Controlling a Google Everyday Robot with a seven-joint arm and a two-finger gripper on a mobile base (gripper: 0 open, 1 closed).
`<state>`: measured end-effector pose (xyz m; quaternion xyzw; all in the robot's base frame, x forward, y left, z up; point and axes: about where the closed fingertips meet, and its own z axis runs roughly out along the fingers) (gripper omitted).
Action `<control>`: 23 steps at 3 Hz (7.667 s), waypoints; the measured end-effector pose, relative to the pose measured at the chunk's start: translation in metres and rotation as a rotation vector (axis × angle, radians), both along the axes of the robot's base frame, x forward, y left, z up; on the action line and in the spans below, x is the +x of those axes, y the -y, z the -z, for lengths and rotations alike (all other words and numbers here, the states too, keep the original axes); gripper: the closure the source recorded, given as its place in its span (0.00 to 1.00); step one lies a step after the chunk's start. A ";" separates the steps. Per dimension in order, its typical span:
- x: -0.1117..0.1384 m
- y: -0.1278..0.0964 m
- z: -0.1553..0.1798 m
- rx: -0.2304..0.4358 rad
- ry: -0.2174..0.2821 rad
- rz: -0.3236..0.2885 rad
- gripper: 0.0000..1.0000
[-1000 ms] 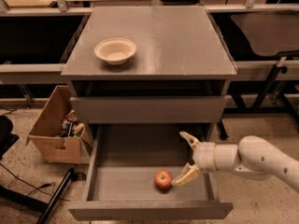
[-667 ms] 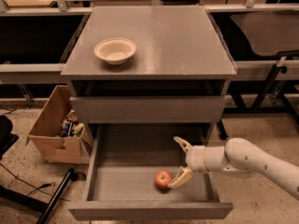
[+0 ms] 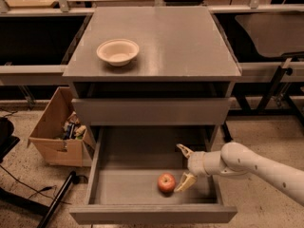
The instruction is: Pick apple from middle drawer and place on counter
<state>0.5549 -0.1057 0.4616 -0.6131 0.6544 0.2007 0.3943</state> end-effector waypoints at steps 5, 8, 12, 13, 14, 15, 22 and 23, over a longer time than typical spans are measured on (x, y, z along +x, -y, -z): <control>-0.038 -0.057 0.074 -0.117 -0.089 -0.108 0.42; -0.038 -0.057 0.074 -0.117 -0.089 -0.108 1.00; 0.003 0.151 -0.301 -0.073 0.199 -0.008 1.00; 0.003 0.168 -0.339 -0.075 0.223 -0.035 1.00; 0.003 0.167 -0.339 -0.074 0.224 -0.037 1.00; 0.011 0.167 -0.346 -0.071 0.231 -0.052 1.00; 0.137 0.155 -0.529 -0.027 0.496 -0.064 1.00; 0.181 0.113 -0.532 0.060 0.560 -0.060 1.00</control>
Offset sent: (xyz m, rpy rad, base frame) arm -0.0284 0.0269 -0.0800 -0.1768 0.0507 0.1063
